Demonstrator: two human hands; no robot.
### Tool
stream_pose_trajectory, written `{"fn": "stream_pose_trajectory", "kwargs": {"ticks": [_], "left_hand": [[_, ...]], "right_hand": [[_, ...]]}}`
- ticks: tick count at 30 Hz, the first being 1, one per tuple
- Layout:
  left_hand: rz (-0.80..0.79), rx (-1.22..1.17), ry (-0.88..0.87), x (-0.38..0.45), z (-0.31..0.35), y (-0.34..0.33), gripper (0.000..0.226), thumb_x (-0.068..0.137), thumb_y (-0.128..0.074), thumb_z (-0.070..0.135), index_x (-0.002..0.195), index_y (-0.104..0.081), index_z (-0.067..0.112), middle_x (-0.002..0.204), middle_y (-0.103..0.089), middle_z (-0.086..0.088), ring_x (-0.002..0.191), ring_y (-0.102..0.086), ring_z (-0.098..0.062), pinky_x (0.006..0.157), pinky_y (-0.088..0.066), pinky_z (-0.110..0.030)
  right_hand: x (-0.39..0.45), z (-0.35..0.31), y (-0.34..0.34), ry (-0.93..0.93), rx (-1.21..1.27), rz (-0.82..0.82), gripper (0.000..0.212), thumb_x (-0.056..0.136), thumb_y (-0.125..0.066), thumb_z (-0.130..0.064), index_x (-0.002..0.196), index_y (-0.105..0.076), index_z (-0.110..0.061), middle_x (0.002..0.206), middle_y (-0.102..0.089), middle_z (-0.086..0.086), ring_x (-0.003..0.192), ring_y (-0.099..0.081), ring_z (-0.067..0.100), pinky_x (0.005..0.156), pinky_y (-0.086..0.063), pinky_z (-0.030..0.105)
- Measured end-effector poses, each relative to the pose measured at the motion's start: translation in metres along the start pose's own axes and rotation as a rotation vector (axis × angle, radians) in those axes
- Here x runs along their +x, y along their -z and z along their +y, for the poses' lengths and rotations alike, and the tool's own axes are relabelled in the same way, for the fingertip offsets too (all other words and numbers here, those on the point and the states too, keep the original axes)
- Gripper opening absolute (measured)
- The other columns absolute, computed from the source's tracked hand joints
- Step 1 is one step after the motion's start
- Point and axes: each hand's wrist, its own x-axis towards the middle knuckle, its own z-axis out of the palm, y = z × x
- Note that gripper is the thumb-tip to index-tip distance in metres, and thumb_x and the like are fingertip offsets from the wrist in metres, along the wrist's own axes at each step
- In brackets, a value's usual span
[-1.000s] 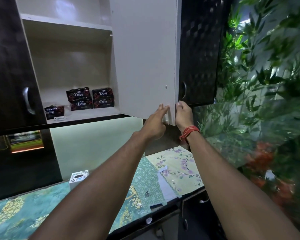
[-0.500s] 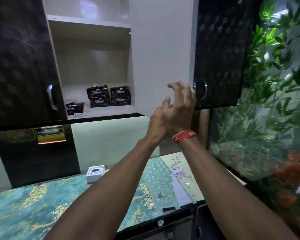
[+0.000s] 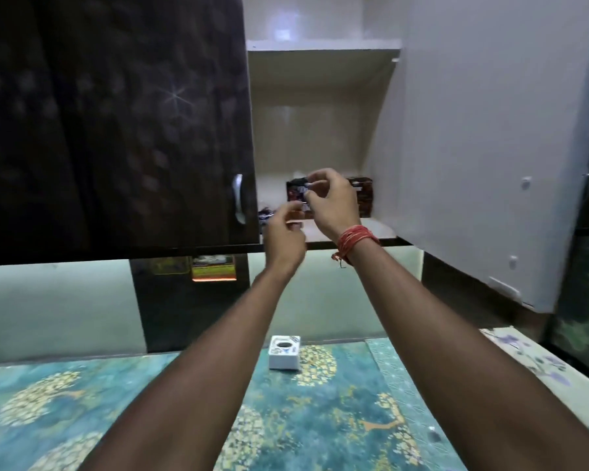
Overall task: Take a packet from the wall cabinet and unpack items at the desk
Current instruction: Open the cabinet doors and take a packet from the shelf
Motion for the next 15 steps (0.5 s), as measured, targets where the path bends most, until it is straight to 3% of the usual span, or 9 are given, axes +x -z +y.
{"fn": "stream_pose_trajectory", "kwargs": {"ticks": [2,4,8,12,15], "left_hand": [[0.267,0.077,-0.006,0.026,-0.01,0.042,0.035,0.091,-0.055,-0.003,0.116,-0.068,0.017,0.113,-0.071,-0.004,0.102,-0.067,-0.016,0.09,-0.054,-0.027],[0.401,0.188,-0.01,0.047,-0.018,0.075,0.031,0.092,-0.057,0.002,0.117,-0.066,0.017,0.118,-0.066,-0.002,0.103,-0.061,-0.011,0.088,-0.048,-0.02],[0.247,0.254,0.081,0.084,-0.034,0.1,0.036,0.096,-0.059,0.016,0.132,-0.056,0.017,0.125,-0.06,-0.001,0.11,-0.06,-0.015,0.094,-0.051,-0.029],[0.036,0.247,0.076,0.092,-0.047,0.093,0.031,0.098,-0.055,0.016,0.129,-0.06,0.015,0.106,-0.066,0.004,0.093,-0.062,-0.011,0.072,-0.049,-0.017],[-0.001,0.211,0.112,0.096,-0.054,0.085,0.026,0.099,-0.053,0.017,0.124,-0.061,0.016,0.099,-0.068,0.0,0.089,-0.066,-0.016,0.071,-0.056,-0.029]], "right_hand": [[0.02,0.01,-0.04,-0.091,0.069,-0.043,0.021,0.086,-0.061,-0.005,0.106,-0.064,-0.01,0.102,-0.07,0.01,0.092,-0.067,0.021,0.082,-0.056,0.033],[0.037,0.018,-0.075,-0.16,0.087,-0.08,0.022,0.089,-0.059,-0.007,0.111,-0.063,-0.009,0.108,-0.069,0.012,0.098,-0.066,0.025,0.086,-0.056,0.037],[0.065,0.035,-0.123,-0.23,0.094,-0.14,0.029,0.091,-0.058,-0.011,0.119,-0.059,-0.008,0.115,-0.066,0.014,0.105,-0.063,0.029,0.094,-0.052,0.044],[0.078,0.045,-0.146,-0.255,0.163,-0.241,0.029,0.092,-0.053,-0.009,0.12,-0.058,-0.004,0.1,-0.063,0.013,0.093,-0.062,0.028,0.088,-0.052,0.042],[0.079,0.05,-0.153,-0.228,0.135,-0.275,0.024,0.089,-0.054,-0.015,0.11,-0.065,-0.013,0.099,-0.07,0.011,0.095,-0.068,0.031,0.088,-0.055,0.05]]}}
